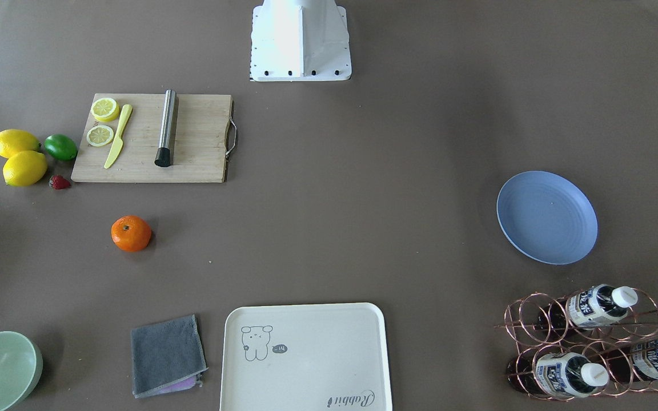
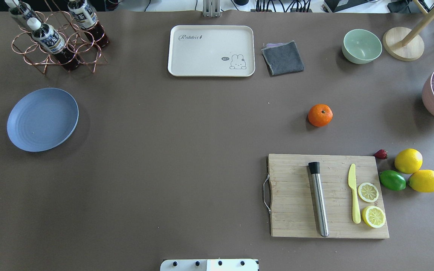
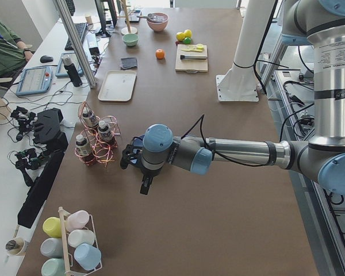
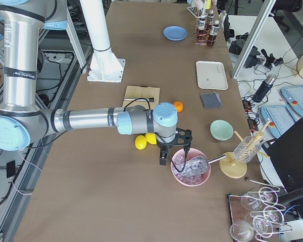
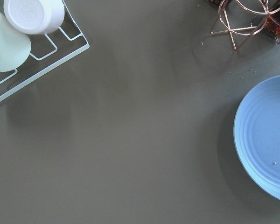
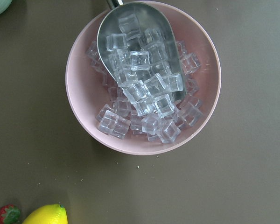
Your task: Pick orange to plate
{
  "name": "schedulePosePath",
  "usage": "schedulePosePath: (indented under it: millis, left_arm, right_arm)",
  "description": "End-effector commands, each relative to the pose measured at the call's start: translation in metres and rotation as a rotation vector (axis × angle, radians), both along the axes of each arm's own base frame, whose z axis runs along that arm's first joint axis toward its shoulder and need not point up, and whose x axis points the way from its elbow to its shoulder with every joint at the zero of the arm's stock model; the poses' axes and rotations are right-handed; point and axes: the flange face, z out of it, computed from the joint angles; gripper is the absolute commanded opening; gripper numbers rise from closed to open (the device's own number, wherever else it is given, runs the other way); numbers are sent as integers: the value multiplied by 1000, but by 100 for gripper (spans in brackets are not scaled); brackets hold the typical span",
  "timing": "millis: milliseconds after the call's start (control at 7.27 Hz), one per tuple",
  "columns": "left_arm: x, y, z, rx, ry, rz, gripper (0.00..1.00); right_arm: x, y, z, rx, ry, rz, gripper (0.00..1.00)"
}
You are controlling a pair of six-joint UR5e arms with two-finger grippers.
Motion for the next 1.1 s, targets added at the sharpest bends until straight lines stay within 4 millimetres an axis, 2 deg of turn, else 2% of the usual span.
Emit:
schedulePosePath:
  millis: [0, 138, 275, 412, 550, 688, 962]
  left_arm:
    - [3, -4, 6, 62, 2, 2, 98]
    - [9, -11, 14, 65, 3, 14, 98]
    - [25, -21, 17, 14, 22, -4, 98]
    - [49, -33, 13, 1, 56, -27, 98]
    - [78, -34, 20, -6, 90, -37, 98]
    - [117, -31, 16, -19, 134, -30, 98]
    - [164, -27, 38, 20, 114, 3, 98]
  right_arm:
    - [-1, -7, -7, 11, -2, 4, 100]
    - [-3, -15, -15, 26, -3, 1, 100]
    - [-12, -18, -19, 30, -1, -11, 100]
    - [-22, -32, -33, 51, -4, -16, 100]
    - [-39, -45, -43, 21, -9, 2, 100]
    - [-47, -51, -50, 24, -10, 0, 100]
    - [-62, -62, -70, 5, -25, 31, 100]
